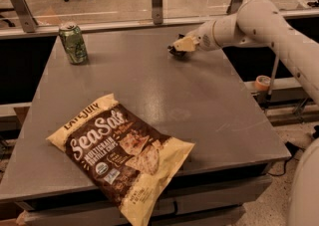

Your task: Move rxbar chocolate near green can

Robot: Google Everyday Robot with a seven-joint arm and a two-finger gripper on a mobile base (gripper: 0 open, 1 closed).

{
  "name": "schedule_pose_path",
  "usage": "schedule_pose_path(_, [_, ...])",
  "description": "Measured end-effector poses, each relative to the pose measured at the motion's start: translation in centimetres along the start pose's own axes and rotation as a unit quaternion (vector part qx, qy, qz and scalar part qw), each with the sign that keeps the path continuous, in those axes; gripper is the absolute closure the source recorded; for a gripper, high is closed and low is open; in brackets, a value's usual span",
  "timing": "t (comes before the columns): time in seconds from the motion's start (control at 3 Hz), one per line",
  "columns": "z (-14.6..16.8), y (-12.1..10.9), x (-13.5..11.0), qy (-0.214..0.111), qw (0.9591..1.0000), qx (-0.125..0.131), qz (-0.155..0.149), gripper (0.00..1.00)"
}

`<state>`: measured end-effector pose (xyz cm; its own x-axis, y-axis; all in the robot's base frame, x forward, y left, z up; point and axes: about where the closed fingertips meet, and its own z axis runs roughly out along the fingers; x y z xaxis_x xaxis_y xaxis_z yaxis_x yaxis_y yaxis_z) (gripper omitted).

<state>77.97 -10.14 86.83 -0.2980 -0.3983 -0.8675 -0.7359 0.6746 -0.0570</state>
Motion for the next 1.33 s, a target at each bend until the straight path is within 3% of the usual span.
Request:
schedule_pose_path(0.33, [-4.1, 0.5, -5.8, -0.036, 0.9956, 0.024, -0.083, 1.0])
schedule_pose_path(0.67, [-3.5, 1.0, -5.8, -0.037, 0.9956, 0.017, -0.085, 1.0])
schedule_pose_path(1.0, [-0.3, 4.1, -5.9, -0.041, 0.9945, -0.024, -0.093, 1.0])
schedule_pose_path(1.33, [3.5, 8.0, -7.1, -0.052, 0.9892, -0.079, -0.113, 1.0])
